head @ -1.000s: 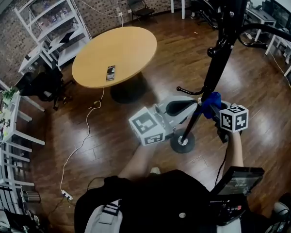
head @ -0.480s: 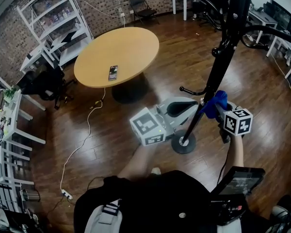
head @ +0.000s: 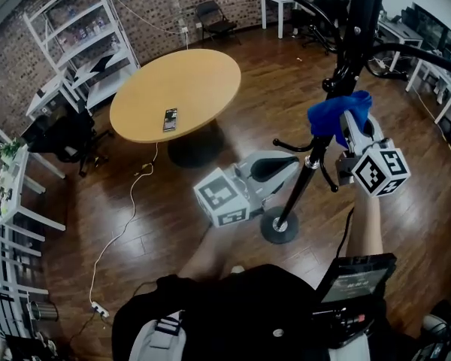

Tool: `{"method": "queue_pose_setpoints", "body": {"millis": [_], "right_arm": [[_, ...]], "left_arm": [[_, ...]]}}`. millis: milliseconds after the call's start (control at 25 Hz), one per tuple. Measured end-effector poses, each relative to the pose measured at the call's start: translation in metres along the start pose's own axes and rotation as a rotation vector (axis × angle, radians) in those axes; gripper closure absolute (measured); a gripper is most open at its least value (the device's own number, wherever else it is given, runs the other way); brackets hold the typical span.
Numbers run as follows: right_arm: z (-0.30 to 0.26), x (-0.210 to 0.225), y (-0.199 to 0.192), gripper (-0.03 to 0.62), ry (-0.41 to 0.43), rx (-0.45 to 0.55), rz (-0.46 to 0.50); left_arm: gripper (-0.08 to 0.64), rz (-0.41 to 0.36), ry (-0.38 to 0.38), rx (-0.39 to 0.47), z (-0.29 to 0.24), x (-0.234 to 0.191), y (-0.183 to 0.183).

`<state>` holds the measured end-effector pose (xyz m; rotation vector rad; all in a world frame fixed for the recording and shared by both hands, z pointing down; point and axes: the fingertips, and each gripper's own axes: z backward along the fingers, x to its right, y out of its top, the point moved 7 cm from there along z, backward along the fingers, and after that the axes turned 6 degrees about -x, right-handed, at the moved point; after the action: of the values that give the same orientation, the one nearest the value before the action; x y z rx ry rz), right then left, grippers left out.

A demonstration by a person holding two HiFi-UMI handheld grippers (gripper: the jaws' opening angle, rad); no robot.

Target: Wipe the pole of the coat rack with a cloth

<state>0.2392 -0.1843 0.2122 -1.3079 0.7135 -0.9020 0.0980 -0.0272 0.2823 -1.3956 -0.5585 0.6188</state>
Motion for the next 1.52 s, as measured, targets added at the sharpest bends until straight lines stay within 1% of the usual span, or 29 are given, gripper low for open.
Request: {"method": "queue_pose_setpoints", "body": {"millis": [160, 280, 360, 440, 600, 640, 720, 800, 880, 1000, 1120, 1200, 1360, 1440, 1520], "right_arm": [[-0.002, -0.007, 0.068, 0.571, -0.048, 0.129, 0.121], [0.011, -0.011, 0.115, 0.571, -0.083, 0.254, 0.145], [0.025, -0.015, 0.14, 0.569, -0.104, 0.307, 0.164], [0.044, -0.023, 0.155, 0.569, -0.091, 0.369, 0.187], [0.092, -0.051, 0.18, 0.569, -0.034, 0.57, 0.223], [0.1, -0.057, 0.186, 0.569, -0.022, 0.608, 0.235], [0.103, -0.065, 0.192, 0.569, -0.012, 0.631, 0.257], [0.092, -0.064, 0.191, 0.569, -0.044, 0.599, 0.294], [0.075, -0.056, 0.182, 0.571, -0.075, 0.539, 0.314], [0.042, -0.037, 0.155, 0.571, -0.115, 0.387, 0.266], [0.009, -0.009, 0.112, 0.571, -0.147, 0.234, 0.187], [0.002, 0.002, 0.084, 0.57, -0.161, 0.173, 0.174], [0.007, 0.008, 0.038, 0.571, -0.162, 0.084, 0.117], [0.011, 0.011, 0.004, 0.571, -0.158, -0.002, 0.085], [0.017, 0.013, -0.034, 0.571, -0.141, -0.109, 0.042]], "left_arm": [[0.558, -0.015, -0.024, 0.004, -0.004, 0.006, 0.009], [0.558, -0.027, -0.046, 0.008, -0.009, 0.007, 0.011], [0.558, -0.031, -0.056, 0.008, -0.012, 0.005, 0.013], [0.558, -0.031, -0.063, 0.003, -0.014, 0.004, 0.014], [0.558, -0.031, -0.08, 0.003, -0.019, 0.005, 0.014], [0.558, -0.032, -0.081, 0.005, -0.02, 0.005, 0.015], [0.558, -0.035, -0.079, 0.011, -0.019, 0.004, 0.017], [0.558, -0.039, -0.078, 0.019, -0.018, 0.004, 0.019], [0.558, -0.039, -0.077, 0.024, -0.015, 0.005, 0.02], [0.558, -0.032, -0.059, 0.033, -0.008, 0.002, 0.021], [0.558, -0.03, -0.042, 0.038, -0.003, 0.0, 0.021], [0.558, -0.025, -0.034, 0.034, -0.002, -0.001, 0.019], [0.558, -0.015, -0.029, 0.023, -0.004, -0.005, 0.014], [0.558, -0.011, -0.034, 0.018, -0.006, -0.005, 0.012], [0.558, -0.006, -0.042, 0.013, -0.01, -0.004, 0.01]]}}
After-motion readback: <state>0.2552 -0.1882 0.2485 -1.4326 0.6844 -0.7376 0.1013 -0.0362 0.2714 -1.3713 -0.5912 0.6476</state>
